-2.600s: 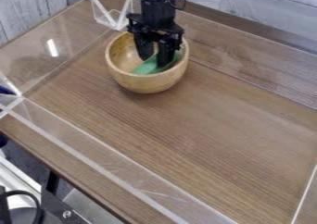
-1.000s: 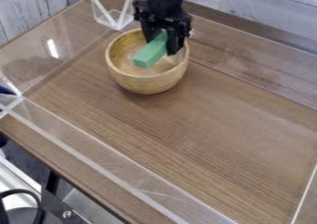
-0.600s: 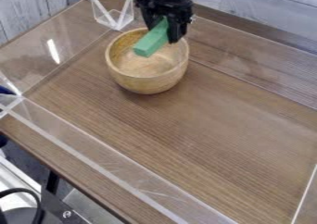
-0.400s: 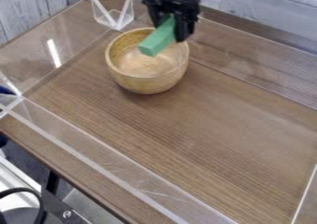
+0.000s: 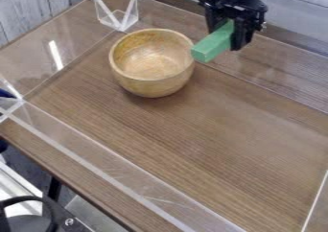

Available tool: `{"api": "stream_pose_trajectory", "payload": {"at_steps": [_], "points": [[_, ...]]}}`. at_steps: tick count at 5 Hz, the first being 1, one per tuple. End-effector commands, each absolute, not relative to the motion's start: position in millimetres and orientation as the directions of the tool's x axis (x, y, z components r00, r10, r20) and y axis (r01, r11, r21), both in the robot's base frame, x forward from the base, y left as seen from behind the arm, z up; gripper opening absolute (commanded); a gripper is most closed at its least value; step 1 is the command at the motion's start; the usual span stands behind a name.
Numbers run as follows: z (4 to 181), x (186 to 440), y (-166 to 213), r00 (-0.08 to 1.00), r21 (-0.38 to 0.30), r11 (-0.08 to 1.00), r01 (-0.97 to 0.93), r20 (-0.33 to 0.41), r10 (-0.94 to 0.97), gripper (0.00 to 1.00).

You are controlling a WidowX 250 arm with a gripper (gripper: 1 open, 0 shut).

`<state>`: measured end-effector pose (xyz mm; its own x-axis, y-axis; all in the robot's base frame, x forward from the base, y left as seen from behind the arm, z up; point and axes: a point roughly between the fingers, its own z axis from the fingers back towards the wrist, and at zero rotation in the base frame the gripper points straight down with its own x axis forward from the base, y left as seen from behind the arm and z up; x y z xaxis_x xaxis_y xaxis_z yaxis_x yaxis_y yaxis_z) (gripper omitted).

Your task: Remove the green block from inside the brown bowl and put it on the table

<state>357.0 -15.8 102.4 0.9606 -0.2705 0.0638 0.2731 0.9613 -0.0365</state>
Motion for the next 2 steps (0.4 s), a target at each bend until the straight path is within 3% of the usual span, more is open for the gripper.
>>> {"api": "stream_pose_trajectory", "payload": {"at_steps": [1,2], "points": [[117.0,367,-26,0.965,-0.046,0.966,0.256,0.070,-0.252,0.00],[101.7,366,-30,0.973,-0.084,0.970,0.227,-0.008,-0.229,0.00]]}}
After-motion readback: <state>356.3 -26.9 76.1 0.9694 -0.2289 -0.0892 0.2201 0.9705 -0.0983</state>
